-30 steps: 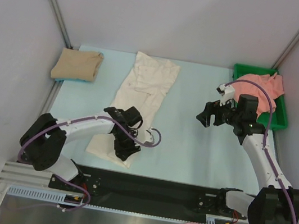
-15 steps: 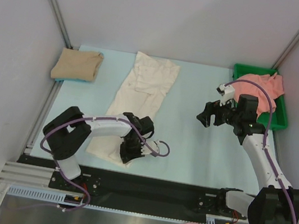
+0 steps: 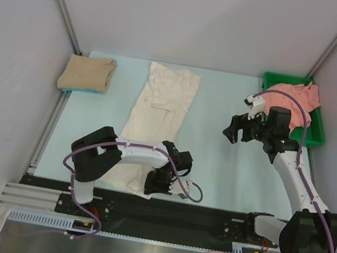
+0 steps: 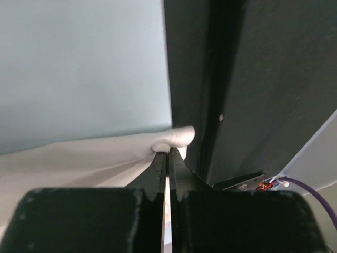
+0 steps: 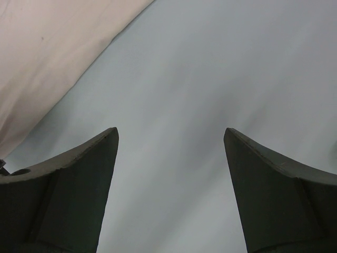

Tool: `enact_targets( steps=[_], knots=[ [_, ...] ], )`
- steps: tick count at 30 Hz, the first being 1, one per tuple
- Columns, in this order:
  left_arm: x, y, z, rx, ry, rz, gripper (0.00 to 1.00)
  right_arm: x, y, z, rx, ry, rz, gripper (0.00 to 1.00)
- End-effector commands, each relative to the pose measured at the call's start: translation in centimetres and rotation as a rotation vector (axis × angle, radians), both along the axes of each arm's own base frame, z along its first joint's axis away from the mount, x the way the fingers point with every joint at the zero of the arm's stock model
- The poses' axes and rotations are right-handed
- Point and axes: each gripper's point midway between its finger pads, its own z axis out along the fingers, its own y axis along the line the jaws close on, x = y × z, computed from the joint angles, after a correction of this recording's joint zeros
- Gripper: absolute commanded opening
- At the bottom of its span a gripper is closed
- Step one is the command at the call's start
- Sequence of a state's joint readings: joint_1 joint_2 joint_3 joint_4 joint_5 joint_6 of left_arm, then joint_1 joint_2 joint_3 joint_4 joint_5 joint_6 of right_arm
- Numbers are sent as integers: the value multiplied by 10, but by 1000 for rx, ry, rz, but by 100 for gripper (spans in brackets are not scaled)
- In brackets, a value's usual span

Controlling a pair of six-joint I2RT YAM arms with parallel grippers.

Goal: Fold and stack the t-shirts
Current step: Fold the tshirt

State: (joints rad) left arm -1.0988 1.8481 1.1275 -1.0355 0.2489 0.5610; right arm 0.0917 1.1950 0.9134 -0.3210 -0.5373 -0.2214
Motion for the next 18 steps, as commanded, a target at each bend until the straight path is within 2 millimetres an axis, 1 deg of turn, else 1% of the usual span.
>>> enact_targets(
  steps=[1,2,4,5,7,8,11,14,15,17,18],
  knots=[
    [-20,-46,-5,-151,90,-48,0,8,-4,7,-20,-37,-14,87],
    [-16,-57,2,-181,77,-51,0,9,-6,6,-26,-33,-25,87],
    [-12,-66,10,-204,66,-52,0,11,-7,4,-32,-22,-34,87],
    [-8,-76,17,-231,54,-57,0,12,-9,3,-34,-19,-40,87],
    [-6,-84,21,-245,55,-54,1,12,-10,3,-33,-13,-44,87],
    [-3,-91,27,-261,50,-58,0,12,-9,4,-31,-14,-44,87],
    [-2,-98,28,-267,52,-61,0,13,-10,5,-31,-15,-47,87],
    [-4,-97,27,-266,52,-56,0,12,-11,5,-29,-12,-46,87],
    [-3,-96,27,-269,45,-57,2,12,-11,4,-29,-13,-45,87],
    [-2,-98,36,-300,23,-72,7,12,-11,4,-28,-11,-44,87],
    [-1,-100,40,-316,10,-76,12,13,-11,3,-29,-9,-42,87]
  ],
)
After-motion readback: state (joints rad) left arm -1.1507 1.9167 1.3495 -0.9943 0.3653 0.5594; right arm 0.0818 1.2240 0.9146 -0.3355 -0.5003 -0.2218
